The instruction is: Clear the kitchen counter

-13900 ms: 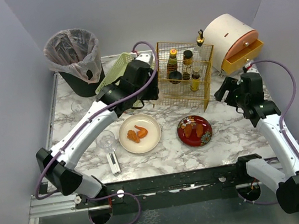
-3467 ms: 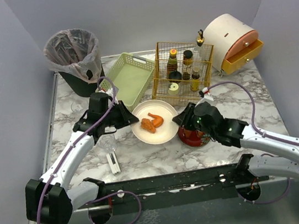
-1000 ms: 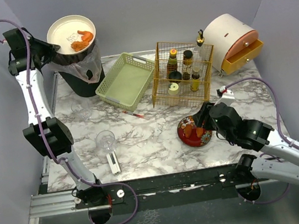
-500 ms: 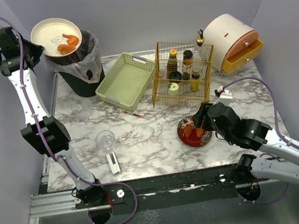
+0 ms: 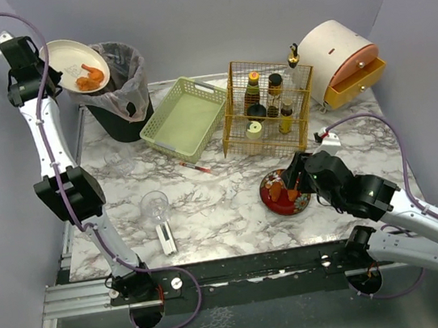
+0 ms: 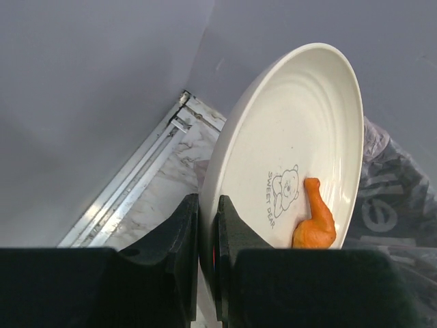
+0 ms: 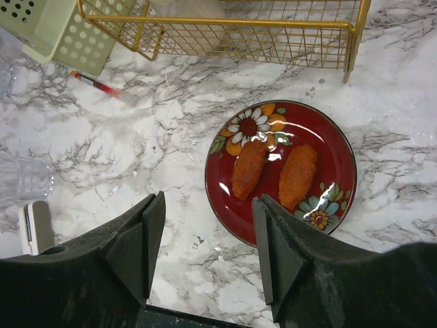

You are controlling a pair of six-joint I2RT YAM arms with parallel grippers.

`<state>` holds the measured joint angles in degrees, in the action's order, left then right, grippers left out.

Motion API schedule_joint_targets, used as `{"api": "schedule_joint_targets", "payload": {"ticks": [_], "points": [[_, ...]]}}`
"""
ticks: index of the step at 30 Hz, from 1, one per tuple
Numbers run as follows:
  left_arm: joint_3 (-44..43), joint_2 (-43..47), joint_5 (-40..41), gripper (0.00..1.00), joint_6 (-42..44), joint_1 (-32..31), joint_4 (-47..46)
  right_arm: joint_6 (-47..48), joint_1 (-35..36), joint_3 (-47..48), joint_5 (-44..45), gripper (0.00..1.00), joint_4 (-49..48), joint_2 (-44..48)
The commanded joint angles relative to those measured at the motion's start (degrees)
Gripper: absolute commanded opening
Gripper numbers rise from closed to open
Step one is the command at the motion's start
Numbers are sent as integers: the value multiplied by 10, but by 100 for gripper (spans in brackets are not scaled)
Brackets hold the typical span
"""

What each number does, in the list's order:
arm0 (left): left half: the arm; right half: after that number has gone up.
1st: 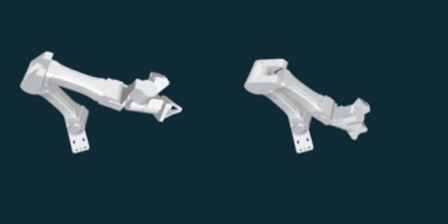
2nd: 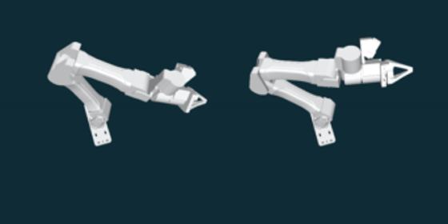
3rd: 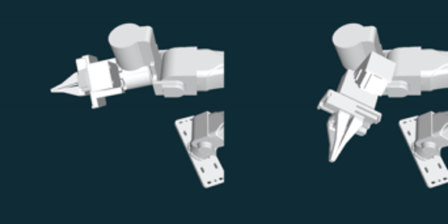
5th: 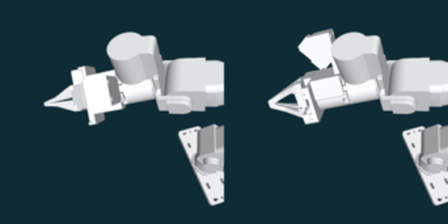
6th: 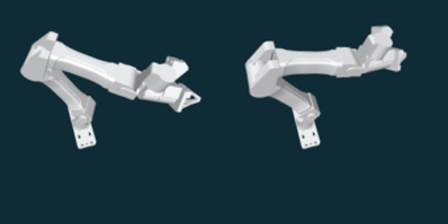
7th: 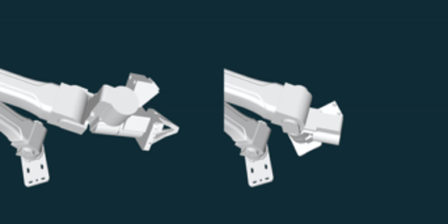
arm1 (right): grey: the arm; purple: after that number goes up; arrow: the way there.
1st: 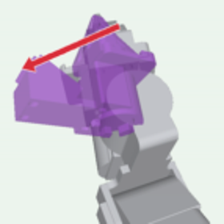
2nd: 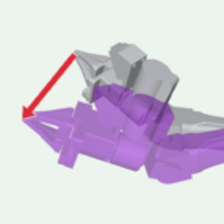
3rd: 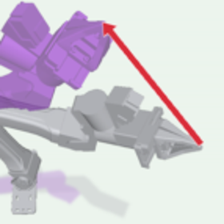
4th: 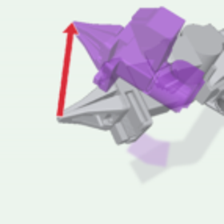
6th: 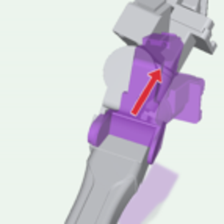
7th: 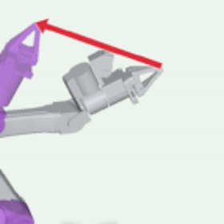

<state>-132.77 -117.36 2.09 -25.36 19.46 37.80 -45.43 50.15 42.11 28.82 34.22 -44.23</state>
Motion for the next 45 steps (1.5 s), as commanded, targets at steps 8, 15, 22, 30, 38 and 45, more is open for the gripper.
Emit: {"api": "schedule_joint_targets", "payload": {"ticks": [8, 15, 22, 30, 38, 45], "points": [[48, 42, 261, 0, 198, -128, -145, -4, 1, -15, -8, 61, 17, 6], [85, 43, 431, 0, 341, -186, -236, 8, 1, -16, -10, 62, 14, 3], [117, 67, 484, 0, 425, -230, -315, 7, 1, -14, -12, 63, 9, -1], [193, 95, 532, 0, 600, -276, -502, 5, 1, -24, -20, 63, 0, 5], [205, 90, 546, 0, 656, -289, -546, 10, 1, -23, -19, 63, 0, 5], [209, 86, 543, 0, 682, -294, -558, 10, 1, -25, -18, 63, -2, 5]]}}
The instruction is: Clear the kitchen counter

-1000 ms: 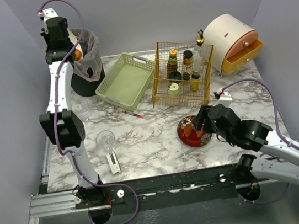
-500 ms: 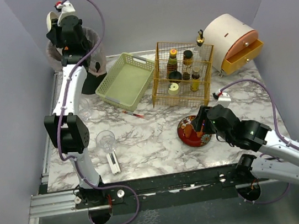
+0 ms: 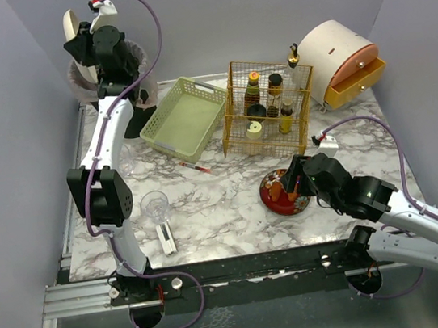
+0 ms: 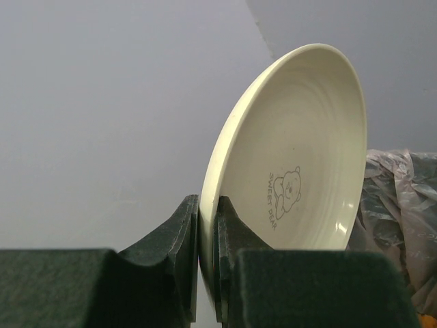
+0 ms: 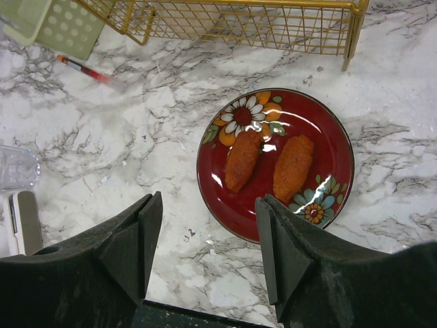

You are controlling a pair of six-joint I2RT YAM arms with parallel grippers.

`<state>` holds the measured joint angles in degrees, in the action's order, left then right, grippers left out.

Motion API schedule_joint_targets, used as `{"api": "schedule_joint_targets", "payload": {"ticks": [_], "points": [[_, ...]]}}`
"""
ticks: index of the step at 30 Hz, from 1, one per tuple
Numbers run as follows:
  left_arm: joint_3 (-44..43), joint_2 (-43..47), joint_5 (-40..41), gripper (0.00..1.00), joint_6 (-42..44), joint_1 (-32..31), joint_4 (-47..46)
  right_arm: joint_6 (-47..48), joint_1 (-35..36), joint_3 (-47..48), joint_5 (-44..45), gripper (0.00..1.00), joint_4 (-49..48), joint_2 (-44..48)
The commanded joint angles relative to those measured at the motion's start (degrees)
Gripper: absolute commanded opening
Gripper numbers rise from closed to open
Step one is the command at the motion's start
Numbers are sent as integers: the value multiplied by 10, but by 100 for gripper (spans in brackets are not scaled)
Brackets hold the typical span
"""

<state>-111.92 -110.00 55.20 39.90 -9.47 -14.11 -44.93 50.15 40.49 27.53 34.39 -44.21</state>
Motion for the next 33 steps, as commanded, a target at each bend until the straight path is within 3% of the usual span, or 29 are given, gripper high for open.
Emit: {"api": "schedule_joint_targets", "payload": {"ticks": [1, 9, 12, 16, 21, 27, 33], "points": [[0, 13, 12, 0, 31, -6, -40, 6, 1, -10, -5, 63, -4, 5], [-24, 41, 53, 0, -8, -33, -28, 6, 1, -4, -3, 63, -6, 3], [-39, 76, 34, 0, -98, -50, 59, 6, 1, 1, 1, 63, -6, 4], [-48, 141, -60, 0, -295, -53, 224, 8, 1, 2, 7, 63, -13, 8], [-4, 221, -201, 0, -463, -53, 322, 7, 1, 3, 2, 63, -15, 7], [106, 269, -341, 0, -583, -53, 341, 2, 1, -7, -1, 64, -15, 15], [226, 281, -372, 0, -616, -64, 291, -2, 1, -10, -3, 64, -5, 24]]}}
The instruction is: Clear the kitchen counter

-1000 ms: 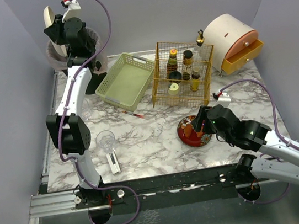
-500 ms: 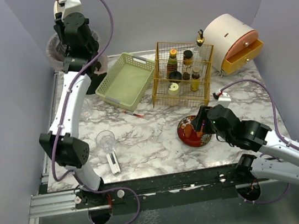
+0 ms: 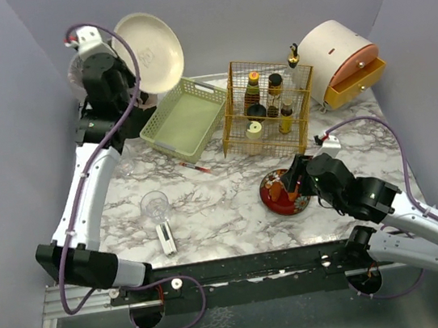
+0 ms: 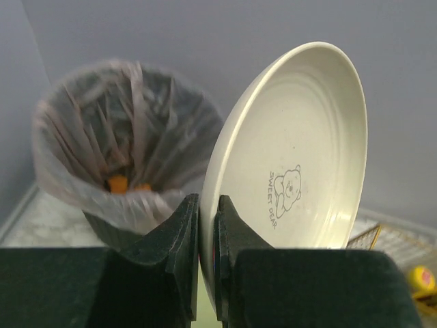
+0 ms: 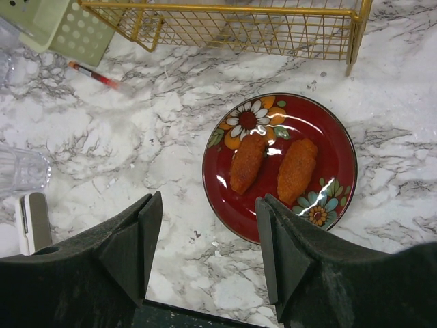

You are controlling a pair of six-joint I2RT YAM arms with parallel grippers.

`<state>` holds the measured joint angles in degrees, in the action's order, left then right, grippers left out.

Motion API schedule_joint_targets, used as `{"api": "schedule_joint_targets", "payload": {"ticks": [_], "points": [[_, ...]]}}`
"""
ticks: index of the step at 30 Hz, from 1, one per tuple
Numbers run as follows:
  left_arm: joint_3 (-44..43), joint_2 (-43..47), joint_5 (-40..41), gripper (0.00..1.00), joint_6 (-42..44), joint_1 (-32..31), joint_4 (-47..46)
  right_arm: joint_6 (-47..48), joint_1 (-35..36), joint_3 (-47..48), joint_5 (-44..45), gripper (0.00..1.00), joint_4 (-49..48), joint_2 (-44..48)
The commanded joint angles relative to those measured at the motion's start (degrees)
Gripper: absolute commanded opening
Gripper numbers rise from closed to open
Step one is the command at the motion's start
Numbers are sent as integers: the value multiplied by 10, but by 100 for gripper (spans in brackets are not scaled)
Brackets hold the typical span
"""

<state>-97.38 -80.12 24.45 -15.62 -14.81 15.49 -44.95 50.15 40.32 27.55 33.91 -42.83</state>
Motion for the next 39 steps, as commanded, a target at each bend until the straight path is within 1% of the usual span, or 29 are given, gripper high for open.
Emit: {"api": "schedule_joint_targets", "payload": {"ticks": [1, 5, 9, 14, 18, 21, 26, 31, 39], "points": [[89, -19, -61, 0, -59, -15, -15, -3, 1, -10, -3, 64, 1, 13], [123, -41, -30, 0, -25, -34, -40, -4, 1, -13, 0, 64, 7, 22], [129, -85, -15, 0, 33, -52, -60, -5, 1, -13, 2, 64, 10, 25], [104, -151, 26, 0, 110, -78, -76, -7, 1, -18, 2, 64, 10, 25], [70, -202, 67, 0, 165, -81, -80, -5, 1, -18, 2, 64, 11, 26], [60, -230, 89, 0, 203, -81, -107, -4, 1, -17, 7, 64, 18, 28], [32, -278, 55, 0, 241, -81, -120, -2, 1, -16, 14, 64, 27, 33], [18, -307, 19, 0, 238, -81, -129, -1, 1, -14, 16, 64, 32, 34], [3, -350, 3, 0, 244, -82, -143, 2, 1, -9, 18, 64, 38, 30]]}}
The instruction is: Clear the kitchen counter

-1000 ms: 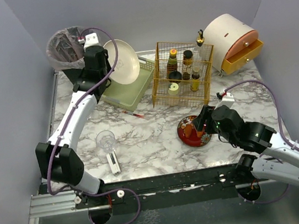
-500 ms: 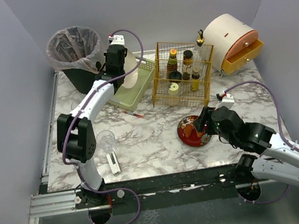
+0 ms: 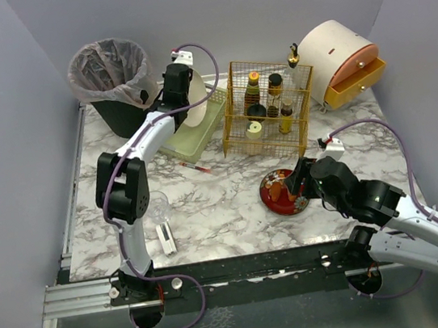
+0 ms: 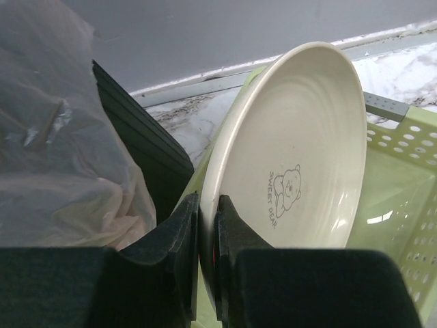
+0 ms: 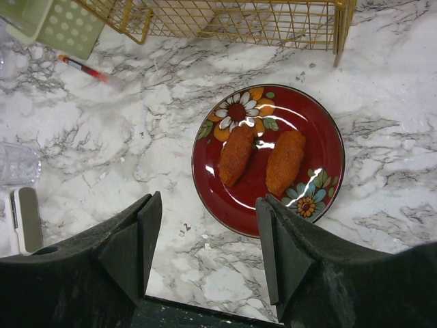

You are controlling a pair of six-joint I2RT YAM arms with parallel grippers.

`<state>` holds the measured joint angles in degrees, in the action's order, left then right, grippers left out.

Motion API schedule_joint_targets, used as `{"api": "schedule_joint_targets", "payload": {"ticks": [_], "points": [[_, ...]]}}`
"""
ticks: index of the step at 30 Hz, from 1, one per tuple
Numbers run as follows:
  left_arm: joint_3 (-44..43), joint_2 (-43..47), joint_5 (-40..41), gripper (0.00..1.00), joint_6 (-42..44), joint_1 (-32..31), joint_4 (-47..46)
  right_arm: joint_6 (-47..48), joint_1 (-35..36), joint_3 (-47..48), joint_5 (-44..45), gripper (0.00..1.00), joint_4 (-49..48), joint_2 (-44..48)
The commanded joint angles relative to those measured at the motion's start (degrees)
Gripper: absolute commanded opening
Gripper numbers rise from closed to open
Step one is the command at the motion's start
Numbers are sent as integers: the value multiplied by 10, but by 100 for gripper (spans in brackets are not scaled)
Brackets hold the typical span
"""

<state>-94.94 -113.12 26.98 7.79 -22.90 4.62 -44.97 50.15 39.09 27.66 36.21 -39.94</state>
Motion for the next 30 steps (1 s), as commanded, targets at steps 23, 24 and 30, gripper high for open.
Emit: {"api": "schedule_joint_targets", "payload": {"ticks": [23, 24, 30], "points": [[-52, -106, -5, 57, 10, 0, -24, -2, 1, 15, 7, 64, 23, 6], [-52, -108, -5, 58, 11, 0, -23, -3, 1, 14, 6, 64, 23, 6], [-62, -113, -2, 61, 7, 0, -9, -6, 1, 11, 3, 64, 22, 7]]}}
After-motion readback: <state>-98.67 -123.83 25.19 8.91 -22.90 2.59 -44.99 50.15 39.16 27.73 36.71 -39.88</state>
